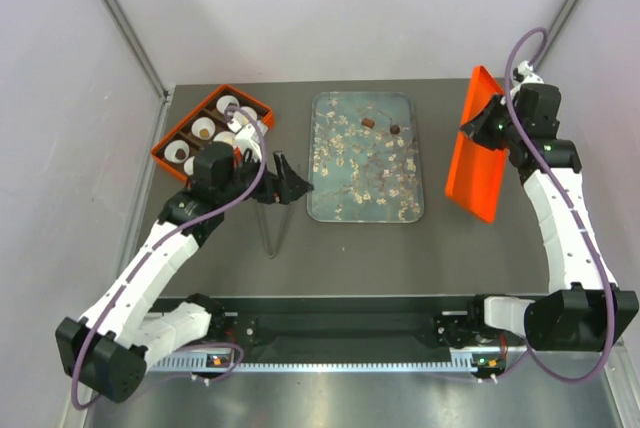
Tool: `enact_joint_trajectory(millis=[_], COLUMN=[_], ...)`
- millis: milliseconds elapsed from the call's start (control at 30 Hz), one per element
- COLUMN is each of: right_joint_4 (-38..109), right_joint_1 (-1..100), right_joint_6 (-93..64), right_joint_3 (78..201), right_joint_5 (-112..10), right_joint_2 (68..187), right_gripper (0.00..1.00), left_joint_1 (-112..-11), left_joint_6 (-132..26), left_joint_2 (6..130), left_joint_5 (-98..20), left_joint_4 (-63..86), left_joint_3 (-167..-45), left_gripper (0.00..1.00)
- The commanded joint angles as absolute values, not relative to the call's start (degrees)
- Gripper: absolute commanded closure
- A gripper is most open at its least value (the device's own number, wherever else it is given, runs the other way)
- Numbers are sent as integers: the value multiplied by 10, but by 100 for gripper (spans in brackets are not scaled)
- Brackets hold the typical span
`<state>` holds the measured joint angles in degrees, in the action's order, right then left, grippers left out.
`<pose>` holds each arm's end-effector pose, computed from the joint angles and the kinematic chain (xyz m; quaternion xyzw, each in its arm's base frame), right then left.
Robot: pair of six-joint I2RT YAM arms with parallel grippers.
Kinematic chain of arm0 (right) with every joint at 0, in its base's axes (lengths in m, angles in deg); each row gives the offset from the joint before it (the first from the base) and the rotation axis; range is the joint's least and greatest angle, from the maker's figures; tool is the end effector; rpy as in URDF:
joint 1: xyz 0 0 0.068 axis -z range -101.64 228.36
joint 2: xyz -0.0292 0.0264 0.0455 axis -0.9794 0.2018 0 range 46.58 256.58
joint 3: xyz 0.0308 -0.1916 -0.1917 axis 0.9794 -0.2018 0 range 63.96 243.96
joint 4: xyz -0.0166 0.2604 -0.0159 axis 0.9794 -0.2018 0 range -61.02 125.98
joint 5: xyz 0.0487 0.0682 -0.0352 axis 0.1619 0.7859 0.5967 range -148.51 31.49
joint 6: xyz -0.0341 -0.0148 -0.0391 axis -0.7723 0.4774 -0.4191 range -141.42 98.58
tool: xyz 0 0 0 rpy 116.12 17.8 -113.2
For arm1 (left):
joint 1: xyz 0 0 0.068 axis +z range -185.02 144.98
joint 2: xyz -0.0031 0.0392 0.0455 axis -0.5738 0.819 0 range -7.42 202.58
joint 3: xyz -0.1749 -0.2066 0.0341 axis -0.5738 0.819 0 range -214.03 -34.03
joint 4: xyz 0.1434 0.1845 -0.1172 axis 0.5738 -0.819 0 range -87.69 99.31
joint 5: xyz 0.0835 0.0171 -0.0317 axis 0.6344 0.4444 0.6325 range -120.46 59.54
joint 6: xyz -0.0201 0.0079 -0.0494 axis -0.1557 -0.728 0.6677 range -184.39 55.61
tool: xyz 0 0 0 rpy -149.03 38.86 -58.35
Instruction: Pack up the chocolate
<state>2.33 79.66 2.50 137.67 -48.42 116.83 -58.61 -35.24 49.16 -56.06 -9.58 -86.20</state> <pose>0.2660 0.0002 0.3818 0.1457 0.8522 0.1721 0.4720 0.1962 -0.1026 0.3329 0.0822 0.8195 -0.4040 0.3980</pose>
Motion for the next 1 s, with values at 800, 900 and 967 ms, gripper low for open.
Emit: enact_joint_trajectory(millis=[800,900,967], right_joint_4=[577,571,576], right_joint_1=[687,675,666], right_joint_6=[412,416,424], right_joint_3=[1413,1435,1443], right_joint_5=[-152,-152,-154], right_joint_2=[1135,1144,1149], right_gripper=[100,100,100], left_joint_1=[-513,-524,-540], left_joint_6=[277,378,369], left_joint_2=[1010,1093,1111], left_joint_5=[-862,-834,-830], left_joint_4=[993,1066,1065], left_joint_3=[-1140,-1223,-1253], left_gripper=[17,20,19])
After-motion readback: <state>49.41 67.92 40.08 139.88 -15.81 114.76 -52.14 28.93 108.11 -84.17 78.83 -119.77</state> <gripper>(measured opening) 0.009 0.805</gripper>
